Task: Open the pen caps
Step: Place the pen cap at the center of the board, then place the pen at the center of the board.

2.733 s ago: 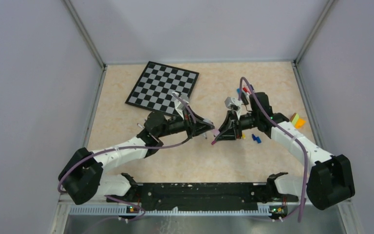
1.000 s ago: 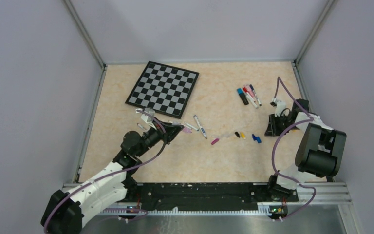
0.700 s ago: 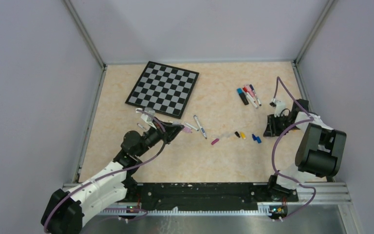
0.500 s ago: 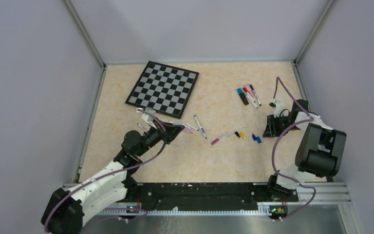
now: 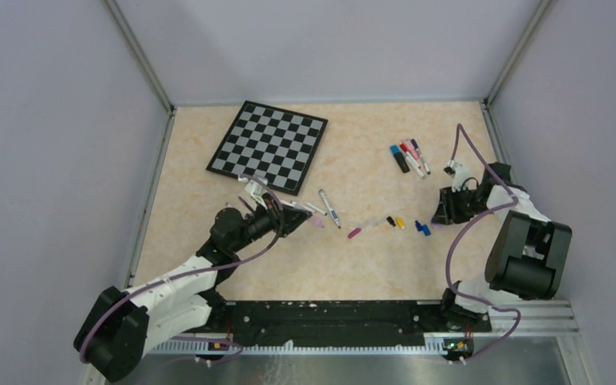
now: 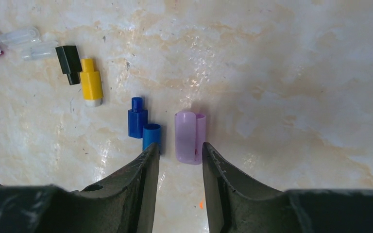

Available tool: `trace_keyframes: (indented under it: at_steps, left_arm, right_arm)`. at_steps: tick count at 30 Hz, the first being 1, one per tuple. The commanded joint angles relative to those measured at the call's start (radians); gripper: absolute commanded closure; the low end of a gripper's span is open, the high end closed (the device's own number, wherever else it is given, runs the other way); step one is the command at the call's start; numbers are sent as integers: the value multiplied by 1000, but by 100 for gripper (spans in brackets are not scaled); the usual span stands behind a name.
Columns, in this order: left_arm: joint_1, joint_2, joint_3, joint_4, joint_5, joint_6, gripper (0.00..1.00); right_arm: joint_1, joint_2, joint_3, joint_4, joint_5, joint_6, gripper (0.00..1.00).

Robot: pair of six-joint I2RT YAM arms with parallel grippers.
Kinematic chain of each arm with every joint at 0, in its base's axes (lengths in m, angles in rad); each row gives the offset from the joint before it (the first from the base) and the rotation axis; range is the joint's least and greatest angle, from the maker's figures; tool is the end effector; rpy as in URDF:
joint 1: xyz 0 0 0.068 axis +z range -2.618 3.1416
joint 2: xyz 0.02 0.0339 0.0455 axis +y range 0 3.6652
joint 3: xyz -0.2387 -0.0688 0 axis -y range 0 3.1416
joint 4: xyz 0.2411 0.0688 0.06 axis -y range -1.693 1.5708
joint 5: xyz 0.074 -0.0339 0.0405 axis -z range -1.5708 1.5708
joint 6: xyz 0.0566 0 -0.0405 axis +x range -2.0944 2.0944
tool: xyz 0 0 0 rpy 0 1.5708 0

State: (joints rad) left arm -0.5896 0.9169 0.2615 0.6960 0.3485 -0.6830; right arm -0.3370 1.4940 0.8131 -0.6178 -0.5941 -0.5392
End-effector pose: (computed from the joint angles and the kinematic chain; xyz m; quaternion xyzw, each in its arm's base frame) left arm 0.1801 -0.1437 0.2087 0.0931 0.6872 -0.5187 0.5000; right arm 0.2552 -0.0558 0.1299 -0.1351 0.9385 0.2076 0.2405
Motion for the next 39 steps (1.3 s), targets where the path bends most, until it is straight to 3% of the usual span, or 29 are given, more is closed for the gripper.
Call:
trace_keyframes:
  at_steps: [1,9,24,31,39]
  left_arm:
    - [1,96,88,56,92,-30,100]
    - [2,373,293,-45,203,-62,100]
    - [3,1012,1037,-824,315,102,96]
    - [11,1154,1173,-893,331,115,91]
    - [18,1208,1220,-925,307,123,77]
  right_arm:
    - [-5,-55,26,14,-28,-10,62]
    - [-6,-92,26,18,-37,-14,51]
    - [-6,-128,27,20,-13,-34,50]
    - [-7,-144,25,15,-17,-43,50]
    - [-5,-147,28,7,-26,-56,49]
